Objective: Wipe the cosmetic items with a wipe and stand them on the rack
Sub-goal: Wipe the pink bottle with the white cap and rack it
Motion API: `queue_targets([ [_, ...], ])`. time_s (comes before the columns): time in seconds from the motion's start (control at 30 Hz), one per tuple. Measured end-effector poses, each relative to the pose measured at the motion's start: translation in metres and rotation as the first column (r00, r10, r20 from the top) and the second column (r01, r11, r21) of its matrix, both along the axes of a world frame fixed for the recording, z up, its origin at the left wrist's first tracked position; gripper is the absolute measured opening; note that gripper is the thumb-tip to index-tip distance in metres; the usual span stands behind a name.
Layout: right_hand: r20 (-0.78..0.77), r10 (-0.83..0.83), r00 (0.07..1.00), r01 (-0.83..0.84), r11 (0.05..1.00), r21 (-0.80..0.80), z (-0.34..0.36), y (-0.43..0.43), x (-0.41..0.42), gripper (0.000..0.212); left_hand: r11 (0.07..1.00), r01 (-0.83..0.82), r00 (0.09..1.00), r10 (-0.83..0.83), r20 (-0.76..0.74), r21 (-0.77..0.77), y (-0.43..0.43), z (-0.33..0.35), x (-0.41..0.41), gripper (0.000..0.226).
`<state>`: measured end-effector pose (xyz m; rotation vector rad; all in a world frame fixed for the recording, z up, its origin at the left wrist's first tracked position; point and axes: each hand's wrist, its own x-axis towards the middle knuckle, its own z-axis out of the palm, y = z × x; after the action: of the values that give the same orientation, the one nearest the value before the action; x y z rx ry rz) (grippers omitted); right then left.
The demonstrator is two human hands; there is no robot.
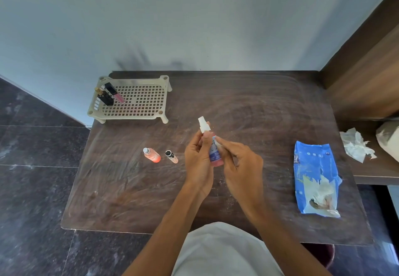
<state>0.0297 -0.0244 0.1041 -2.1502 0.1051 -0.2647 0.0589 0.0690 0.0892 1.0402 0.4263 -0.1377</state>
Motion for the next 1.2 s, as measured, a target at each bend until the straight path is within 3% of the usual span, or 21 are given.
queue_targets([
  [0.23,-0.017,-0.087,0.996,0.088,0.995,0.045,-0.006,-0.002,-0.013,0.026,0.999,0.029,0.999,-0.029,-0.028,0.013,-0.010,-0.006,-0.019,0.036],
  [0.37,-0.009,-0.030,1.000,0.030,0.999,0.027,0.004,0.003,0.016,0.024,0.999,0.050,0.995,-0.050,-0.086,-0.005,-0.014,-0.004,-0.023,0.040],
  [0.57,-0.016,0.004,1.000,-0.004,0.999,-0.036,0.001,0.000,-0.003,0.026,1.000,-0.028,0.999,0.028,-0.029,-0.001,-0.010,0.006,-0.007,0.039],
  [0.63,-0.054,-0.014,0.998,0.015,1.000,0.024,0.000,-0.005,-0.019,0.026,0.997,-0.069,0.997,0.068,-0.018,-0.027,-0.006,0.008,-0.002,0.036],
  [0.7,-0.159,-0.043,0.986,0.072,0.981,0.181,0.002,-0.005,-0.029,0.027,0.993,-0.108,0.994,0.107,-0.029,-0.045,-0.006,0.009,0.000,0.033],
  [0.77,-0.334,-0.083,0.939,0.226,0.879,0.419,0.004,-0.001,-0.029,0.026,0.991,-0.134,0.991,0.134,-0.007,-0.005,-0.011,0.010,-0.001,0.031],
  [0.83,-0.509,-0.070,0.858,0.419,0.668,0.615,0.003,0.001,-0.021,0.024,0.985,-0.152,0.987,0.147,0.057,0.082,-0.017,0.010,-0.004,0.030],
  [0.93,-0.649,-0.005,0.761,0.596,0.401,0.696,0.005,0.004,-0.006,0.022,0.966,-0.156,0.979,0.124,0.159,0.205,-0.022,0.012,-0.007,0.026],
  [1.1,-0.671,0.143,0.727,0.599,0.345,0.723,0.012,0.008,-0.008,0.019,0.937,-0.196,0.962,0.126,0.243,0.290,-0.020,0.014,-0.001,0.023],
  [1.2,-0.670,0.132,0.730,0.620,0.283,0.732,0.013,0.002,-0.004,0.017,0.949,-0.157,0.966,0.090,0.244,0.274,-0.019,0.013,0.001,0.024],
])
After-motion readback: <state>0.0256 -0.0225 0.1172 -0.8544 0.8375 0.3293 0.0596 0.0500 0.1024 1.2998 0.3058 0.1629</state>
